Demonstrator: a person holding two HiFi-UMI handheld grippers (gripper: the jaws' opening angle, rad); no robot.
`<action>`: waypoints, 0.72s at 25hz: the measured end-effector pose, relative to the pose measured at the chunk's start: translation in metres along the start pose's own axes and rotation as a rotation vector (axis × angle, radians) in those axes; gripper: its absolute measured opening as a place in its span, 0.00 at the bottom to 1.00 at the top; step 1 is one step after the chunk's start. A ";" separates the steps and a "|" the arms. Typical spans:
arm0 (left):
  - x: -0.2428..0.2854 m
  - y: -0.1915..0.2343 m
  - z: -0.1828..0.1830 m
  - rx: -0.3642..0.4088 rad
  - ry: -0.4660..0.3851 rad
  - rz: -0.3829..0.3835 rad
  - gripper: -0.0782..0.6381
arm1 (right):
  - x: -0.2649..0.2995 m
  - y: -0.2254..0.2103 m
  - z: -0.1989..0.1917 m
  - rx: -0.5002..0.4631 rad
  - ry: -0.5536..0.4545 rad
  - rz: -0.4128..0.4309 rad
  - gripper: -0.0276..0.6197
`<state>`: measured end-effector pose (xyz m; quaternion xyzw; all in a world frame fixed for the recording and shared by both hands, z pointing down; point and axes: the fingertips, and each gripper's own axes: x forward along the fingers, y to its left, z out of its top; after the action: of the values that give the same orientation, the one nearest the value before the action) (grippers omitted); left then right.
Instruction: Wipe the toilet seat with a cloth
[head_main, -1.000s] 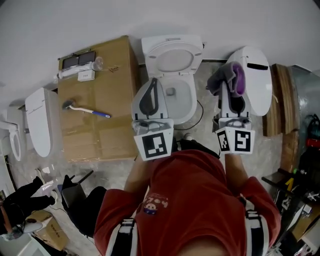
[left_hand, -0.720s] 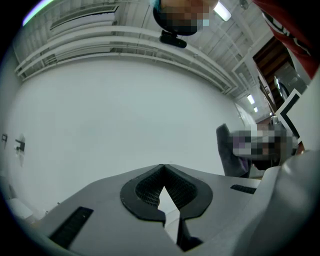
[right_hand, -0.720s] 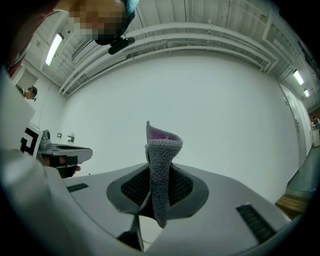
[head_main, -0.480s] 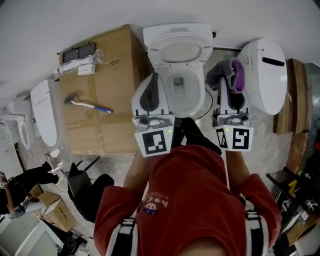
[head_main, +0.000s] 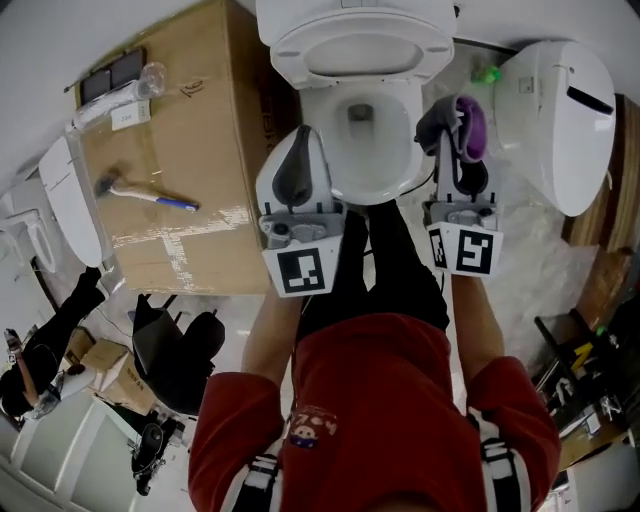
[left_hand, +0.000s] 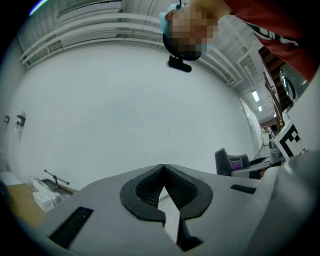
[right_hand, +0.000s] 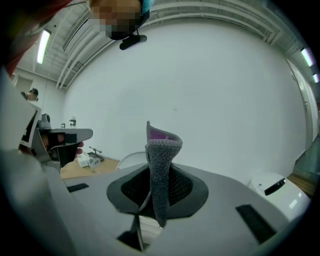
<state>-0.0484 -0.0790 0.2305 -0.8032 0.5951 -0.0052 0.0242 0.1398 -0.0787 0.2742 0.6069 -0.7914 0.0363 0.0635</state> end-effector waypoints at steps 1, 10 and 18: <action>0.002 0.000 -0.017 0.006 -0.003 0.001 0.13 | 0.006 -0.001 -0.018 0.010 0.009 -0.001 0.14; 0.013 -0.010 -0.190 0.093 0.072 0.000 0.13 | 0.043 0.001 -0.194 0.006 0.104 -0.019 0.14; -0.015 -0.021 -0.296 0.046 0.162 -0.033 0.13 | 0.038 0.017 -0.304 0.021 0.214 -0.042 0.14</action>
<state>-0.0433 -0.0679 0.5278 -0.8091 0.5815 -0.0840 -0.0056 0.1310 -0.0697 0.5809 0.6166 -0.7669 0.1077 0.1420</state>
